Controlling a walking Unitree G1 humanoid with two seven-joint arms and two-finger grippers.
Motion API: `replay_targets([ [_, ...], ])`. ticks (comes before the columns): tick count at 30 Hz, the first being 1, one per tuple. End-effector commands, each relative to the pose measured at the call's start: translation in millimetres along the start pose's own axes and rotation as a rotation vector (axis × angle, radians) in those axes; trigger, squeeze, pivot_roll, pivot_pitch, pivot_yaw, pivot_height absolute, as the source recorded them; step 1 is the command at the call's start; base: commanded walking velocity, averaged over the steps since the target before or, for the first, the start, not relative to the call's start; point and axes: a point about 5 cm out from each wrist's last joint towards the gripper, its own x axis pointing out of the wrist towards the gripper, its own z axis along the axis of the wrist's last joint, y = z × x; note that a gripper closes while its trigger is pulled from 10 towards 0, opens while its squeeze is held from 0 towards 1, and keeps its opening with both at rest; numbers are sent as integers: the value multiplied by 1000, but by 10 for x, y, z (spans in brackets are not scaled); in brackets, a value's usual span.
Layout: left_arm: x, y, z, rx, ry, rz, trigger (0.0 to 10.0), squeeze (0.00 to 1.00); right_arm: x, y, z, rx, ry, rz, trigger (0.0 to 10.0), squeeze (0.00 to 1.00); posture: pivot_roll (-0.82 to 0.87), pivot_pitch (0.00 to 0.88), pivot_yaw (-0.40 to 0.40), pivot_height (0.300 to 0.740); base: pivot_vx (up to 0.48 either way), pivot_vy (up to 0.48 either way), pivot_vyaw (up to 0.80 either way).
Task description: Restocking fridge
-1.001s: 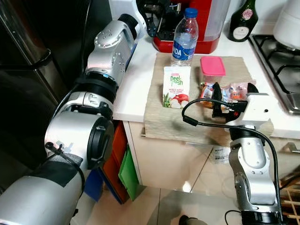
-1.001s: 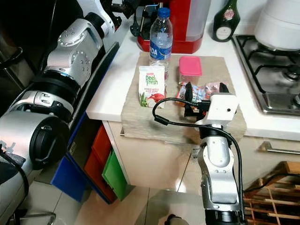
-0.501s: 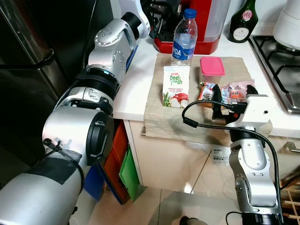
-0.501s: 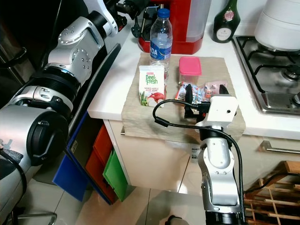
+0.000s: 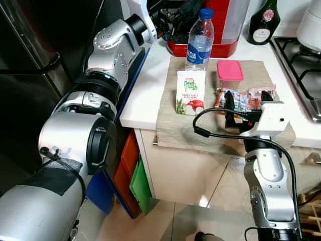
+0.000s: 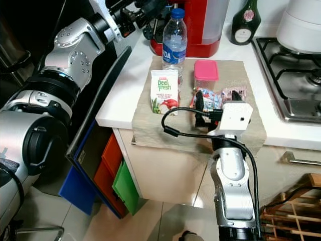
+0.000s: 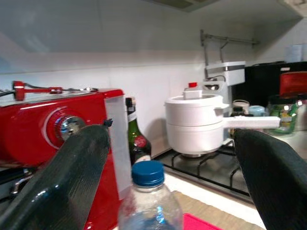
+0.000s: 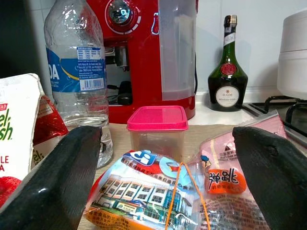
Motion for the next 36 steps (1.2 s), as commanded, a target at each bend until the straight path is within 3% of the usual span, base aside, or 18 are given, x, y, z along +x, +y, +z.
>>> replay_targets([
  [1,40,-1,90,11,-13,-15,10000,0,8,43,-5,4,6,10,10000,0,-108,0,126,740,0,0,0],
  [10,97,-61,80,20,-16,-35,10000,0,-6,52,-9,4,8,10,10000,0,-116,0,126,740,0,0,0],
  [21,64,-61,-60,55,3,44,10000,0,95,37,-24,-19,24,98,10000,0,-107,0,21,740,0,0,0],
  [36,178,-153,-45,97,11,36,10000,0,190,105,-37,-9,26,114,10000,0,-97,0,26,740,0,0,-47],
])
